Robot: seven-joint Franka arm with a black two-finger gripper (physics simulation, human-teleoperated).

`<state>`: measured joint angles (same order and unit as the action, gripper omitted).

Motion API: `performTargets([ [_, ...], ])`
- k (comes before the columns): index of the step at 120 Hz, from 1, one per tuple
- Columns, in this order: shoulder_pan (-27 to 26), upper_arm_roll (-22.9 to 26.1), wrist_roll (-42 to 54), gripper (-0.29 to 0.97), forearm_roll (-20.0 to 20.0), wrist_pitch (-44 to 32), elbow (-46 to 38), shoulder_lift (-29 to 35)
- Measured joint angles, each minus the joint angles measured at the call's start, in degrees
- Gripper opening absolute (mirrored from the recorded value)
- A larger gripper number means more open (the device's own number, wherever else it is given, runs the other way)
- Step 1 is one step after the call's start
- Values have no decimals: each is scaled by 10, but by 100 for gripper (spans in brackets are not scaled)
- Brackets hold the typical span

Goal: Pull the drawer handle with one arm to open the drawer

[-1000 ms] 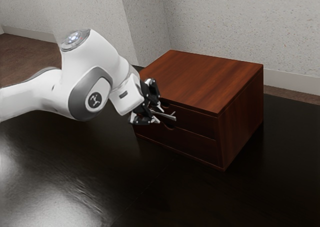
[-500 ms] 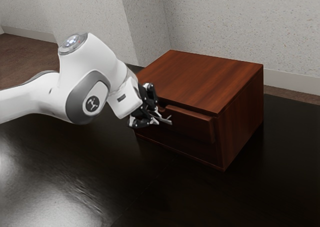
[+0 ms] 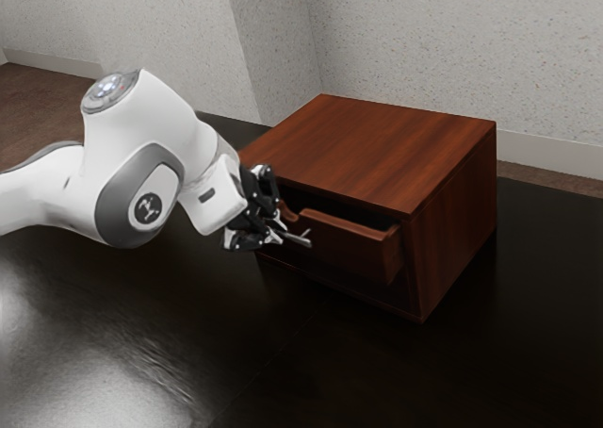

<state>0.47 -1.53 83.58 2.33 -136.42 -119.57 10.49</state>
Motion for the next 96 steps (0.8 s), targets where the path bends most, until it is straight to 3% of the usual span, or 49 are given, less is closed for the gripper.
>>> performTargets([
  [96,2,0,-2,2,-1,0,-120,123],
])
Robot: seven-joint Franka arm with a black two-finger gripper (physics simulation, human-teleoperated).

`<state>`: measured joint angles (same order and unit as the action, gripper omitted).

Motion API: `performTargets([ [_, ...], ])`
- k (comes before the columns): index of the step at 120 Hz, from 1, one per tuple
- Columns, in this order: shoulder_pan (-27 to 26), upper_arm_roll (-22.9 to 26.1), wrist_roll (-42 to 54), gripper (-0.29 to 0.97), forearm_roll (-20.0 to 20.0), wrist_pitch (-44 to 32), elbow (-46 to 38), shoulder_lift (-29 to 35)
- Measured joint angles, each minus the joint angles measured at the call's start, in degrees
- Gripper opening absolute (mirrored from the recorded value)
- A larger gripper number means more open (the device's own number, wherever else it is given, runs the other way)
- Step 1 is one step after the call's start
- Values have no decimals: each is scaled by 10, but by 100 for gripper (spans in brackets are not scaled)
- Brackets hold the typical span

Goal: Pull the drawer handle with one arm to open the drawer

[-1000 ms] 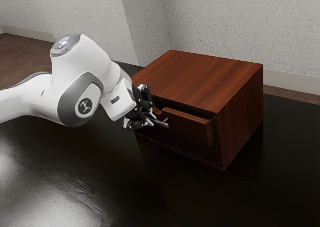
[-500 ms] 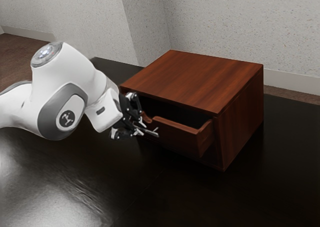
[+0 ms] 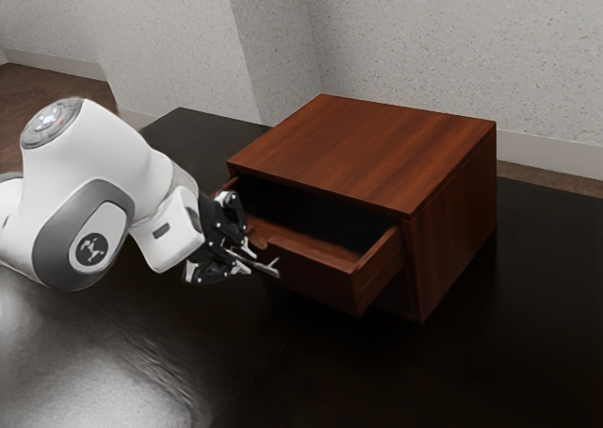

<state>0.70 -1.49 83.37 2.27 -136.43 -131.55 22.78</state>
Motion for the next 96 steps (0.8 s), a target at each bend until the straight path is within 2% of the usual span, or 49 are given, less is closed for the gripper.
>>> performTargets([
  [46,2,1,-1,1,0,3,-50,59],
  [80,34,63,-4,3,1,20,-90,152],
  [96,47,81,-12,30,2,97,-64,281],
])
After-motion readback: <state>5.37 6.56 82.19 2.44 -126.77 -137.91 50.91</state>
